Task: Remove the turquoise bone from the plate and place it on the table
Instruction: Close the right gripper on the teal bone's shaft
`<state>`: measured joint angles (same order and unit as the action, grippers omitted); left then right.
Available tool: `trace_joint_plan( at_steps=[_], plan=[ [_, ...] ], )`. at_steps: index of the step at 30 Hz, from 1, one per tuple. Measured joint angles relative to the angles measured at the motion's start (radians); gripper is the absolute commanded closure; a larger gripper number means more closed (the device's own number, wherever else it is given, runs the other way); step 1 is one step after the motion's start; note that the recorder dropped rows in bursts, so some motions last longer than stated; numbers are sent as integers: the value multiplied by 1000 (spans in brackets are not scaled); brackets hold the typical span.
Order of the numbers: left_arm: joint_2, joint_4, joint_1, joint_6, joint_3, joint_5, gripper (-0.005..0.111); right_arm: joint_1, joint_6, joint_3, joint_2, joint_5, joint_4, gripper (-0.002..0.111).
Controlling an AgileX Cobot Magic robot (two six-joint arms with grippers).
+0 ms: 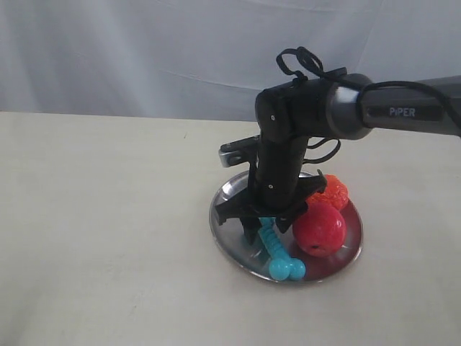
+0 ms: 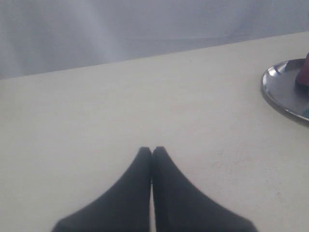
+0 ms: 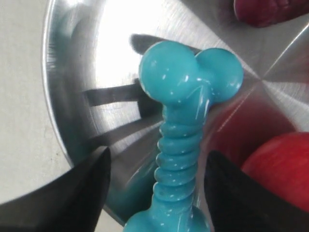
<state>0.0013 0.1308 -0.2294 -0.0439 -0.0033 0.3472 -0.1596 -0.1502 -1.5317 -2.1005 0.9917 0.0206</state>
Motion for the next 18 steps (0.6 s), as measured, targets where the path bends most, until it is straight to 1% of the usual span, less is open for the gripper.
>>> trace_joint_plan(
  at_steps=[11, 18],
  plan=[
    [0, 0, 0, 0, 0, 0, 107, 0, 0, 0, -8, -6, 2, 52],
    [0, 0, 0, 0, 0, 0, 107, 0, 0, 0, -48, -50, 21, 52]
  ],
)
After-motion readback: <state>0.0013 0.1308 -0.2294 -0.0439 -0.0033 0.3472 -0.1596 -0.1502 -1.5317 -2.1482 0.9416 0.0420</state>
